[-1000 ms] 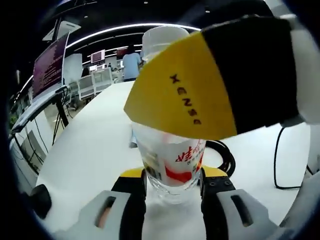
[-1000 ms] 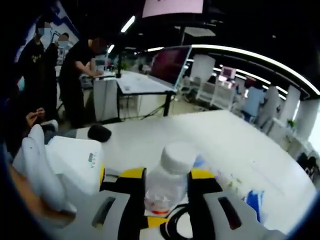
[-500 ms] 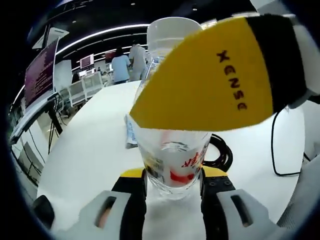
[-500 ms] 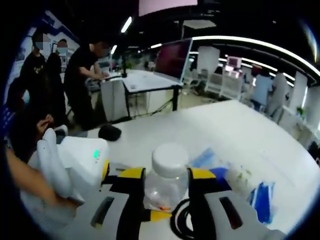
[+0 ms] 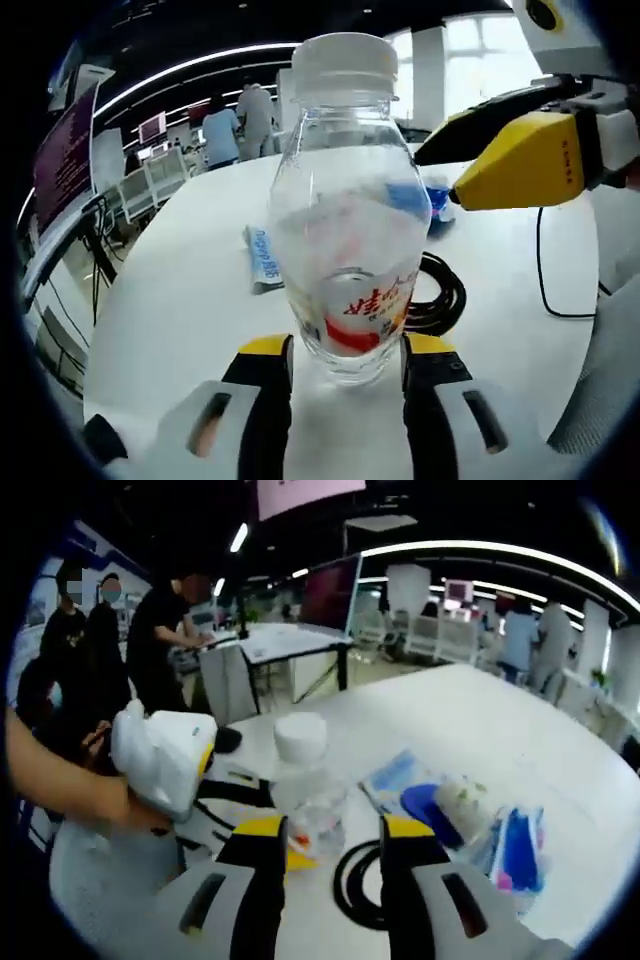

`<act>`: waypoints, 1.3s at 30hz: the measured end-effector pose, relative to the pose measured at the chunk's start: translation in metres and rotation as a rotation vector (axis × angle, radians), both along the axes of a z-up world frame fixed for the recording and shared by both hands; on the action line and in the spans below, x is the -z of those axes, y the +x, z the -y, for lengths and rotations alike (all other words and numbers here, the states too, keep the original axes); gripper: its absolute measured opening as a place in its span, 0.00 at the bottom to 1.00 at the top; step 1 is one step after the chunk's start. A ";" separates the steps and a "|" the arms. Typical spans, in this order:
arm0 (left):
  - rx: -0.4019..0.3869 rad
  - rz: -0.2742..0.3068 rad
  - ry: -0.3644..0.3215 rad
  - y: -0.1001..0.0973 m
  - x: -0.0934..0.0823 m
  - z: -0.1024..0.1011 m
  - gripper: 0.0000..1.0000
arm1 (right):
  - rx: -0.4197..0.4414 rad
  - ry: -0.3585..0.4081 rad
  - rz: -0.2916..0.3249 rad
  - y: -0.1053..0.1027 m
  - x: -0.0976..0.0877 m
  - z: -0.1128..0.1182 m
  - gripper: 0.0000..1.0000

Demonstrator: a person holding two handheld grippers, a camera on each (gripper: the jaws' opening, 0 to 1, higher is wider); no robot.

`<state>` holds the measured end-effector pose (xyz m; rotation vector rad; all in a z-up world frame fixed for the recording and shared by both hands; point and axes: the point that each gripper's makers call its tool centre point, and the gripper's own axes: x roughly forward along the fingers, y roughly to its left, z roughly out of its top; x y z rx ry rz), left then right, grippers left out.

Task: Arrange the tabletop items into an orderly group along one side of the table until the central work area is clear of visible clutter.

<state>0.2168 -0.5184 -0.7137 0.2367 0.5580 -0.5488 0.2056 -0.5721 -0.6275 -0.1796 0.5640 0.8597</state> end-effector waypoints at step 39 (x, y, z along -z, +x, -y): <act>-0.320 0.149 -0.227 -0.071 -0.116 -0.054 0.81 | -0.288 -0.085 -0.041 0.012 0.057 -0.050 0.59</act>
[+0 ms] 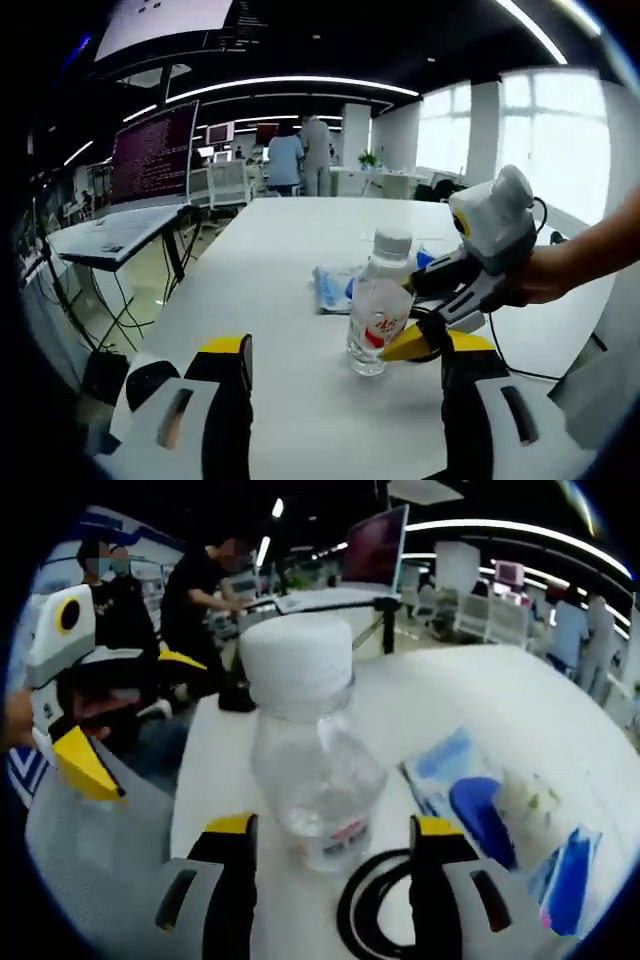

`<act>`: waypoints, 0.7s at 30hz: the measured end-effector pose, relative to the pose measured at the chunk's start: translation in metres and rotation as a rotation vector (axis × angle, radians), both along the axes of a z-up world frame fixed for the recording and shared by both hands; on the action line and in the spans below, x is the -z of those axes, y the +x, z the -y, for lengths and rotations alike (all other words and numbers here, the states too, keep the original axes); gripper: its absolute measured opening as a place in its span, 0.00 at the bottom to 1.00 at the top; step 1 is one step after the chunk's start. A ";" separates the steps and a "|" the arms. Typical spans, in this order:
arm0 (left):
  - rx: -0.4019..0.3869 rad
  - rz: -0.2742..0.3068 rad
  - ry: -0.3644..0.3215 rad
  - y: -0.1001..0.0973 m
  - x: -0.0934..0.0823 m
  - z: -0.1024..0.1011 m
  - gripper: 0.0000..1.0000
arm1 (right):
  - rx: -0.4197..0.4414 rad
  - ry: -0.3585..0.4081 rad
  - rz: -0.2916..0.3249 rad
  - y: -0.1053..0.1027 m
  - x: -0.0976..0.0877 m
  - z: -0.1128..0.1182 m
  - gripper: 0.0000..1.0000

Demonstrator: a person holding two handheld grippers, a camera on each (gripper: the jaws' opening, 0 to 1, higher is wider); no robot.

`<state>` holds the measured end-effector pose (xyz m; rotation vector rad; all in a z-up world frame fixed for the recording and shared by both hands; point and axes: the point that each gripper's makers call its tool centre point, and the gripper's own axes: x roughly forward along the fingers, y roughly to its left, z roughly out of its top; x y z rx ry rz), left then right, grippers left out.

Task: Arrange the tabletop items into an orderly group along one side of the table until the central work area is clear of visible clutter.

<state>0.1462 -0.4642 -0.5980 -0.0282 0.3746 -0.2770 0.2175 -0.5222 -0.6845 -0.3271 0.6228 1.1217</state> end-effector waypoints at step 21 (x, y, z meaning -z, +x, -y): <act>0.060 0.055 -0.004 -0.043 -0.017 0.018 0.99 | -0.178 -0.034 -0.024 0.003 0.016 -0.017 0.48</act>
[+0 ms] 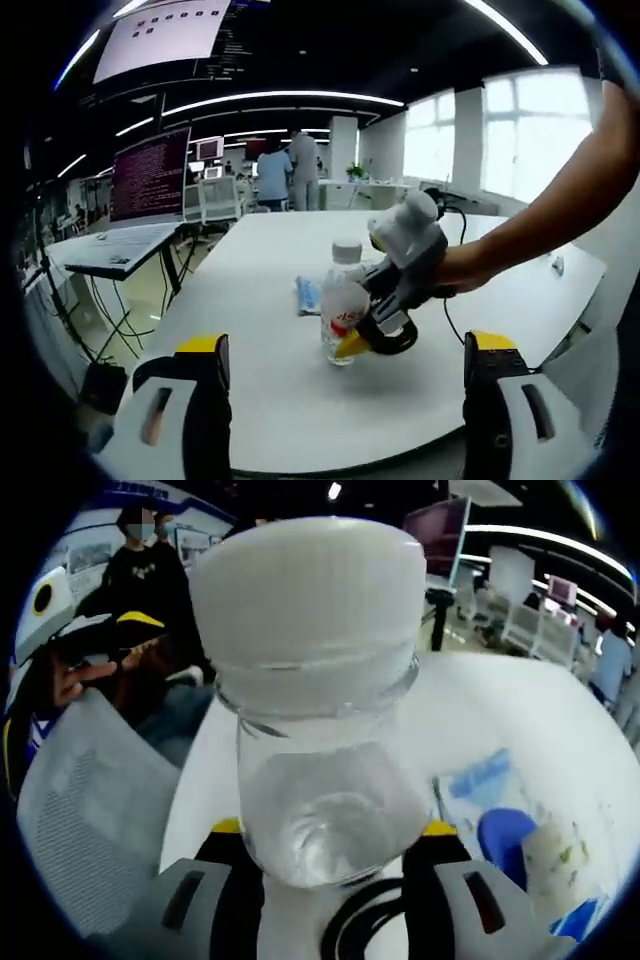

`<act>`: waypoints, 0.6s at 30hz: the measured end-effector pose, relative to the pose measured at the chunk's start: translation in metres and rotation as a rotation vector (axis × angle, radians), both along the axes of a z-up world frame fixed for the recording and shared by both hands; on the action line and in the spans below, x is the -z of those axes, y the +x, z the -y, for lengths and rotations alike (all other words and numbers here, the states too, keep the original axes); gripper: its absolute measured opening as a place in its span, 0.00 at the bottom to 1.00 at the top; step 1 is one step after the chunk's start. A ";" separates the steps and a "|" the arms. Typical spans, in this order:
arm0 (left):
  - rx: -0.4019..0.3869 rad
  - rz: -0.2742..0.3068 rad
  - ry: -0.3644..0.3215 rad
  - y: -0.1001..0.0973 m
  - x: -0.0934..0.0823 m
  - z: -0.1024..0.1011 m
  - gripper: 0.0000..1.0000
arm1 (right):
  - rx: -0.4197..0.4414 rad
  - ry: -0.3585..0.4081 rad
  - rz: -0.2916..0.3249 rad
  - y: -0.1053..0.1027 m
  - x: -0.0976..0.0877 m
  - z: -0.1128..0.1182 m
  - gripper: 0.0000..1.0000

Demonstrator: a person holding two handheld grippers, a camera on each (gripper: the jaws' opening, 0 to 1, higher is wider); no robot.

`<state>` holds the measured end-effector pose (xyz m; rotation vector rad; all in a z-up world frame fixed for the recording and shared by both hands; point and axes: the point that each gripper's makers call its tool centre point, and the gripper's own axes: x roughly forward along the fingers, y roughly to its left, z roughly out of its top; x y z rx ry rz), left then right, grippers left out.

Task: Arrange the tabletop items into an orderly group along one side of the table until the central work area is clear of visible clutter.

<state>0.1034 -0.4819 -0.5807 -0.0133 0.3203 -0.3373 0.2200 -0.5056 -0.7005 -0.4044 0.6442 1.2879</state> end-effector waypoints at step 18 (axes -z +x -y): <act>-0.053 0.075 0.017 0.004 -0.003 -0.007 0.97 | 0.031 0.041 0.009 -0.003 0.001 0.003 0.39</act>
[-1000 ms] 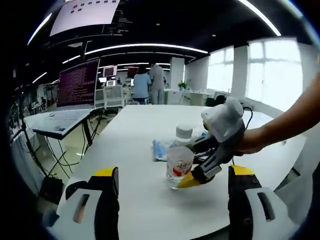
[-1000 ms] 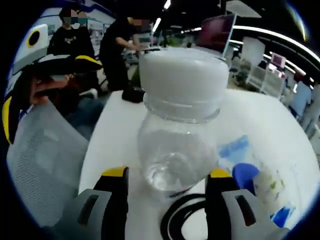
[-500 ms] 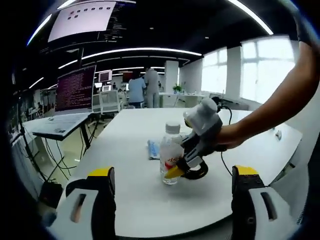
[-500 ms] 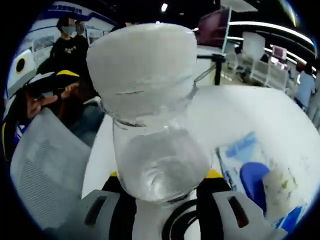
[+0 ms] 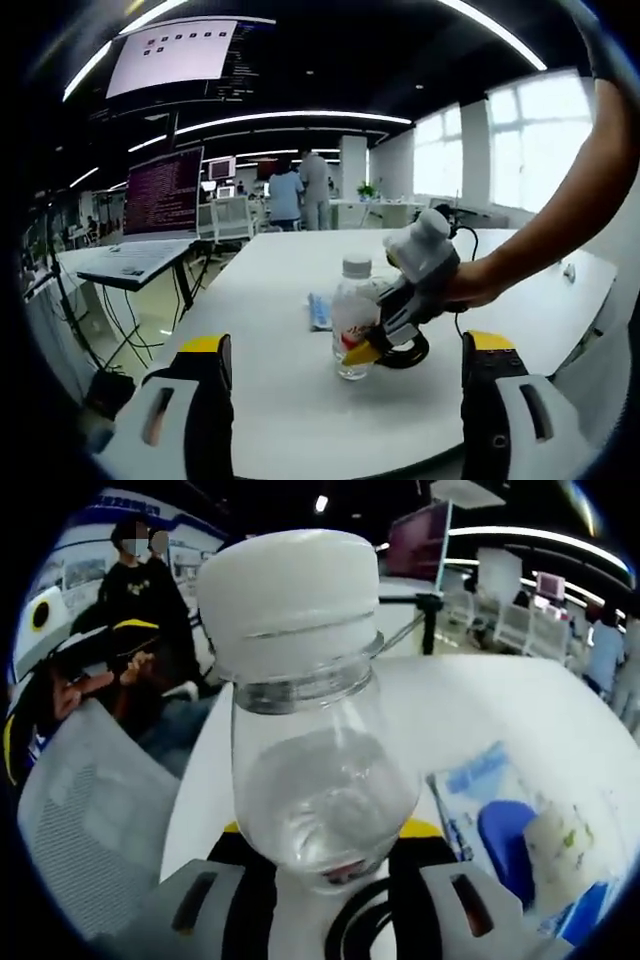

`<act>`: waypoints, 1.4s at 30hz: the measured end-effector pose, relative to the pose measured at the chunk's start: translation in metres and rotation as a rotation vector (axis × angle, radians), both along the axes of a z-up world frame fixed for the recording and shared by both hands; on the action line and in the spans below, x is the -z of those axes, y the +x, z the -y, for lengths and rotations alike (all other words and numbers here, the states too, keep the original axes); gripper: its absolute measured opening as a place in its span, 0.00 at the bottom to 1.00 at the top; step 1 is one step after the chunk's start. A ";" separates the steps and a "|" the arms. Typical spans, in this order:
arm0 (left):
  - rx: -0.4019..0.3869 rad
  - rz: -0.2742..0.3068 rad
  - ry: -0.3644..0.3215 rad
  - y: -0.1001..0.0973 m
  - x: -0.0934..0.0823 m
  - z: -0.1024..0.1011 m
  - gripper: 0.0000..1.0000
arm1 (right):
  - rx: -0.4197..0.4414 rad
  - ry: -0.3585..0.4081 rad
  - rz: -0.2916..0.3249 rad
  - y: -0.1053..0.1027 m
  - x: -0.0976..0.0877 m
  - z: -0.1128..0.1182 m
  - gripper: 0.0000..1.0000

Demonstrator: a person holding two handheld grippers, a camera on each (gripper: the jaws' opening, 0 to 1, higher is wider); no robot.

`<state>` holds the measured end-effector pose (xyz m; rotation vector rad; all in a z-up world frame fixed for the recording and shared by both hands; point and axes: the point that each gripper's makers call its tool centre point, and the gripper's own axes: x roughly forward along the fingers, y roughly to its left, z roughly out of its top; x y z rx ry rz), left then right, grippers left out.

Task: Arrange the tabletop items into an orderly group along one side of the table until the central work area is clear of visible clutter.

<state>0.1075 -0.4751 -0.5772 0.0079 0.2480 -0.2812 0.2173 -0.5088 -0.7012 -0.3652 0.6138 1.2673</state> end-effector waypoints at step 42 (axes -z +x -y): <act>-0.029 -0.008 0.034 0.001 0.004 -0.002 0.92 | 0.054 0.095 0.094 0.081 -0.065 -0.033 0.38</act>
